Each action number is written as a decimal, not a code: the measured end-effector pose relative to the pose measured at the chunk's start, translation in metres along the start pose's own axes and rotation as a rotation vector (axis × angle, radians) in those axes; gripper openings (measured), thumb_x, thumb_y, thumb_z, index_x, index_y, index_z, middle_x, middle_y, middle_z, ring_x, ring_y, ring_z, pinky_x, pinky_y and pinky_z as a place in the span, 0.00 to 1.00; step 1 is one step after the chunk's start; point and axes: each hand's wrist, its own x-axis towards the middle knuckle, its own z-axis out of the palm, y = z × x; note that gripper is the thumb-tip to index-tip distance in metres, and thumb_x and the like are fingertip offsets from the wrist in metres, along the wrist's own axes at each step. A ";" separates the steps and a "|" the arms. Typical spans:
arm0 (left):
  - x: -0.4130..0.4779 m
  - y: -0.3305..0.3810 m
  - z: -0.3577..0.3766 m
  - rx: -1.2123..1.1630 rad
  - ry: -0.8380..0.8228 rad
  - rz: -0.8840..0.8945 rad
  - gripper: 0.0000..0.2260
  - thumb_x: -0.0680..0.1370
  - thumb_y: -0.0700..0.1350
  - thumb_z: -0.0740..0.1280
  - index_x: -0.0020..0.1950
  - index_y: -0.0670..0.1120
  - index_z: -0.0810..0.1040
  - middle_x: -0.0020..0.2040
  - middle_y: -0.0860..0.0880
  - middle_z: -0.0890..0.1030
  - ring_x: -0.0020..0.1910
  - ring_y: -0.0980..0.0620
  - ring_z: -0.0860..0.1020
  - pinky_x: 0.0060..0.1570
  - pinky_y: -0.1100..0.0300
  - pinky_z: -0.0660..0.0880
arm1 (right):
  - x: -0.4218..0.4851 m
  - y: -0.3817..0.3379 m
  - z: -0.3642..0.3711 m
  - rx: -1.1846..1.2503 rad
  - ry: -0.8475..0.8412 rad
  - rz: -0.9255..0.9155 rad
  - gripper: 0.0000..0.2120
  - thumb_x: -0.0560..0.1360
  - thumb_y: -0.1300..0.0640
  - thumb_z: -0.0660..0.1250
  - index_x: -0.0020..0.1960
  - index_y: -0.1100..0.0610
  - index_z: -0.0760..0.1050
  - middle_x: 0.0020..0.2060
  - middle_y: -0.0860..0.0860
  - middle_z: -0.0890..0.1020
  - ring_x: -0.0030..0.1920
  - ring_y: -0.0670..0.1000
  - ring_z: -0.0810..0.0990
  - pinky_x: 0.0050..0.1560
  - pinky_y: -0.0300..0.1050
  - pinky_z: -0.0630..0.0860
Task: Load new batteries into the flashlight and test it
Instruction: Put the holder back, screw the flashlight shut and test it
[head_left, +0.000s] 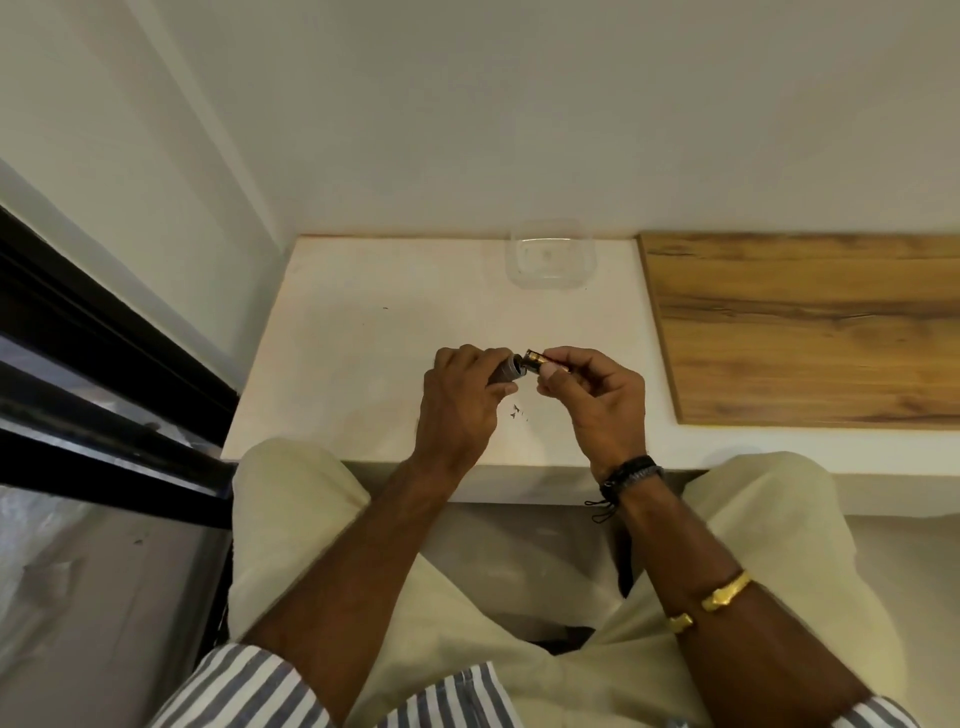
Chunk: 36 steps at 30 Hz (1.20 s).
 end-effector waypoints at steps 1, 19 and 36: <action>-0.001 0.000 0.000 0.008 0.003 0.012 0.14 0.78 0.46 0.70 0.63 0.46 0.78 0.52 0.46 0.81 0.53 0.43 0.74 0.48 0.46 0.76 | -0.001 0.000 0.000 -0.048 -0.003 -0.013 0.09 0.76 0.64 0.74 0.56 0.61 0.84 0.49 0.60 0.86 0.48 0.62 0.86 0.54 0.61 0.83; -0.004 -0.005 0.006 -0.076 -0.055 0.038 0.13 0.78 0.43 0.70 0.63 0.47 0.79 0.51 0.47 0.80 0.54 0.46 0.72 0.48 0.54 0.75 | 0.009 0.017 -0.013 -0.255 0.119 0.040 0.05 0.74 0.60 0.76 0.48 0.53 0.86 0.39 0.47 0.88 0.39 0.51 0.87 0.46 0.53 0.86; -0.006 -0.011 0.015 -0.086 -0.144 -0.004 0.13 0.78 0.42 0.69 0.63 0.46 0.80 0.51 0.47 0.80 0.55 0.46 0.71 0.50 0.56 0.73 | 0.043 0.062 -0.036 -1.106 -0.026 0.081 0.12 0.78 0.58 0.71 0.61 0.53 0.82 0.55 0.56 0.79 0.50 0.60 0.82 0.50 0.51 0.79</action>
